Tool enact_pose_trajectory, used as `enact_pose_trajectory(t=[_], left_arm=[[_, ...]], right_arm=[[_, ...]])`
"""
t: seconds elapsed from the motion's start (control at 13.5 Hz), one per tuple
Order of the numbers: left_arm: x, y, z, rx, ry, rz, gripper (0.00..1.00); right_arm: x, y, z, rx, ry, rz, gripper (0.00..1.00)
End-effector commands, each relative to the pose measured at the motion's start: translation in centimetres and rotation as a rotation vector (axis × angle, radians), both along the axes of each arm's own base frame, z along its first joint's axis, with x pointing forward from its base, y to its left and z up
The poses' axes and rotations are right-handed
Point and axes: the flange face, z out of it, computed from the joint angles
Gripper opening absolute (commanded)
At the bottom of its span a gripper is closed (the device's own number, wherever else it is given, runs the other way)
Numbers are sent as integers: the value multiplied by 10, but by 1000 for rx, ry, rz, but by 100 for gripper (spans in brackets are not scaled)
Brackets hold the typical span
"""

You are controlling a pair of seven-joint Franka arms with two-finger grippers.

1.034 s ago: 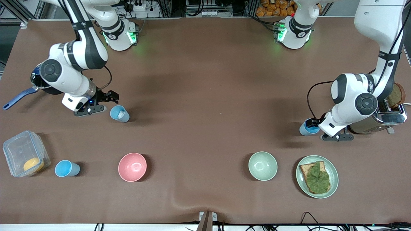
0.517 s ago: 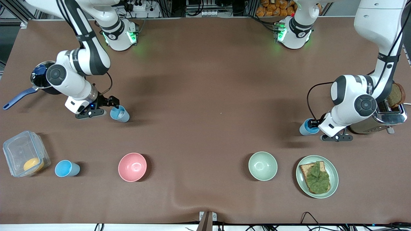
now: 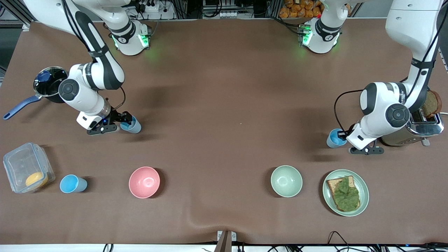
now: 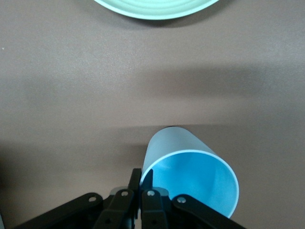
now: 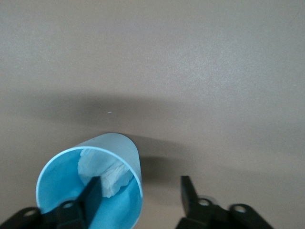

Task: Stack blue cups with both arms
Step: 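Close the right gripper on the tissue cup while the left gripper grasps its cup, then carry the tissue cup with the right gripper while the left gripper carries its cup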

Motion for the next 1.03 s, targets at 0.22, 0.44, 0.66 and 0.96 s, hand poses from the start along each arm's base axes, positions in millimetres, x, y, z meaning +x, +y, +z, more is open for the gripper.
enact_pose_trajectory(t=[0.22,0.44,0.66,0.96], left_arm=[[11,-14,40,-3,-60,-66,0],[26,-9,78,2,-46,-59,0],[31,-28,102,-66,7,-24,0],[38,-59,139,-99,7,-45,0]], right_arm=[[12,4,3,11,-3,-15,0],[34,18,30,16,17,9,0],[55,43,69,16,76,11,0],[44,126,87,43,80,-47,0]])
